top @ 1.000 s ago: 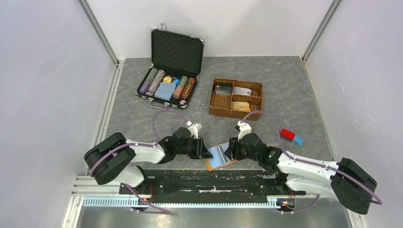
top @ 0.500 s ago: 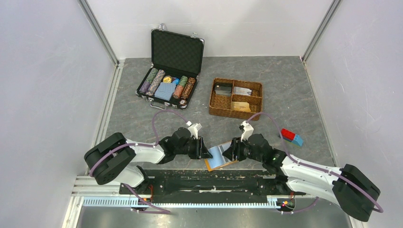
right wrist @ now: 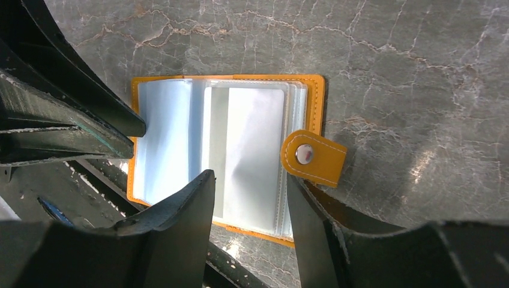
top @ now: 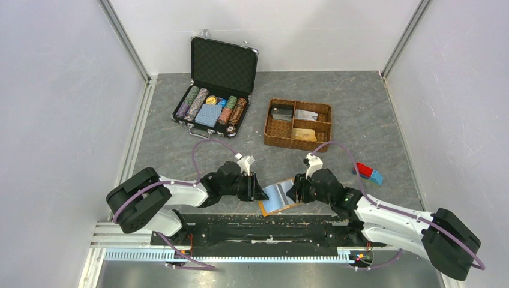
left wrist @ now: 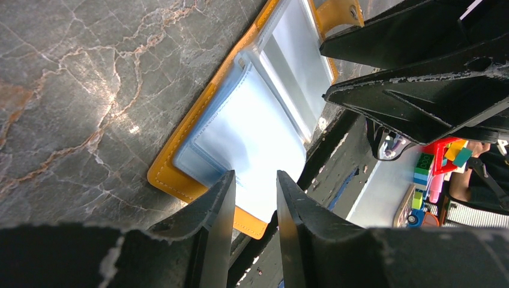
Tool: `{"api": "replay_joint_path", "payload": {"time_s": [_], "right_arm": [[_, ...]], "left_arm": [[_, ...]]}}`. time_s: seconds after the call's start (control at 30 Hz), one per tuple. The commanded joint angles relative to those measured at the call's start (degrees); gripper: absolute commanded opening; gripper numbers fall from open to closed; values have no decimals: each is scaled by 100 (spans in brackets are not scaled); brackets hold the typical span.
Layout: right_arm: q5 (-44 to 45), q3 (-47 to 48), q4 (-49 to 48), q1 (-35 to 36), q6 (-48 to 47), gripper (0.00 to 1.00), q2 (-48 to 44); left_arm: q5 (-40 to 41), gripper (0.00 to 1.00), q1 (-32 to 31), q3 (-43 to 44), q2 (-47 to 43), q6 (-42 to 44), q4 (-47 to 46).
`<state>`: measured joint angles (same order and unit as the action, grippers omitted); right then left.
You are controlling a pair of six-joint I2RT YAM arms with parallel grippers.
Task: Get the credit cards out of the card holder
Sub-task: Remove the credit card from the card holder.
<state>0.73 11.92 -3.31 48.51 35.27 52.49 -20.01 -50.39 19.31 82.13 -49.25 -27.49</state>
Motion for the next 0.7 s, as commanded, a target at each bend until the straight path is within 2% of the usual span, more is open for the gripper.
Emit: {"api": "replay_joint_path", "payload": {"time_s": [0.0,0.27,0.67], "right_arm": [[55,223,83,-14,-137,50,90],[-536,30,-534,-16,48,51,18],[-742,24,-752,-13,-10,50,-189]], "left_arm": [[94,39,-15,-68,-53,65,-24],[94,39,-12,-55,-9,65,-26],[72,39,-15,-41,-21,83,-17]]}}
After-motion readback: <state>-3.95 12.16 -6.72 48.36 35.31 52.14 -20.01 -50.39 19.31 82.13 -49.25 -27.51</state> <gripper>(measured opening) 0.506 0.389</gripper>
